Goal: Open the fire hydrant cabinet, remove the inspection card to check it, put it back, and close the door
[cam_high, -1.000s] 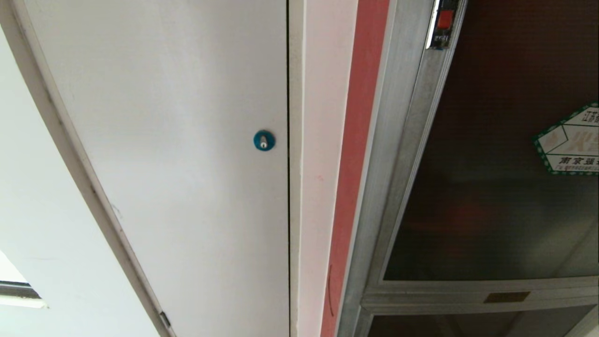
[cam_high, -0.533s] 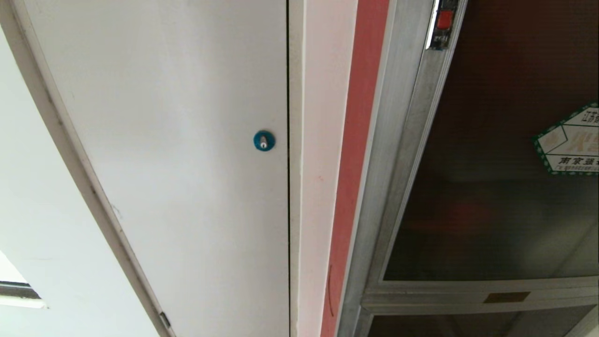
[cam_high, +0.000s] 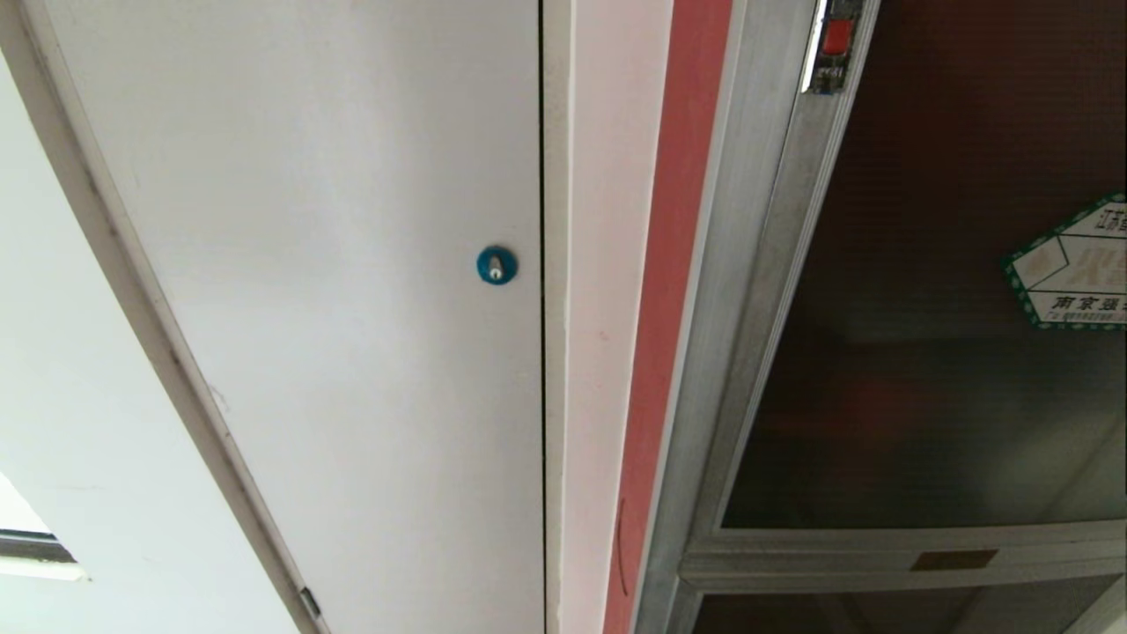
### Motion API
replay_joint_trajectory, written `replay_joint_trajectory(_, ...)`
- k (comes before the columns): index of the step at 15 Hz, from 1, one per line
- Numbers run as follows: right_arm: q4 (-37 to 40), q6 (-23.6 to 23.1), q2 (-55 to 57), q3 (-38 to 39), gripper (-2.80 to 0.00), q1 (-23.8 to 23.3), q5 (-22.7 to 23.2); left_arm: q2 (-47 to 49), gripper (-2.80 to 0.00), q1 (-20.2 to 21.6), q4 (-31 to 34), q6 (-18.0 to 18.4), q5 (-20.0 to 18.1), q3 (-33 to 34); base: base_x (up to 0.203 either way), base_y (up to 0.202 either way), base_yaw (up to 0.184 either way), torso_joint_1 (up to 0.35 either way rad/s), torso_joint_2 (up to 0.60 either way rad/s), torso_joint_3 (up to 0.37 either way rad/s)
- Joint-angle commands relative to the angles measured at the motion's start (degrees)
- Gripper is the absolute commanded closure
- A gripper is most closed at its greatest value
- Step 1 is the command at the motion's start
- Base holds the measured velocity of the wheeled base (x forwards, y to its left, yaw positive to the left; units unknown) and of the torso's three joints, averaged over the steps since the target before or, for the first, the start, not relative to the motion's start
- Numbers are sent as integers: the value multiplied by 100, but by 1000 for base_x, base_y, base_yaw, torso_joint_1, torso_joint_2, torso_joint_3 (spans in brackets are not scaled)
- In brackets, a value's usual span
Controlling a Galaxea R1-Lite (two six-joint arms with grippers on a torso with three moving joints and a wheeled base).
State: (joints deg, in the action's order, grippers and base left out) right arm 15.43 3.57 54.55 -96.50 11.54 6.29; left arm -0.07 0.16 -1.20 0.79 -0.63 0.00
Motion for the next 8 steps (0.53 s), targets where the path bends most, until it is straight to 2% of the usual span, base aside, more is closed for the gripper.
replay_joint_trajectory(1,24,192,-793,-4,0,-662,51,-1,0,-7,-3,0,2,43,0,0,0,0,0,0)
replay_joint_trajectory(3,42,291,-1169,51,0,-1089,133,-1,0,2,-3,0,2,44,0,0,0,0,0,0)
replay_joint_trajectory(5,80,310,-1618,207,0,-1235,314,-1,0,2,-3,0,2,44,0,0,0,0,0,0)
replay_joint_trajectory(8,906,316,-2350,357,0,-1295,623,-1,0,2,-3,0,-7,44,0,0,0,0,0,0)
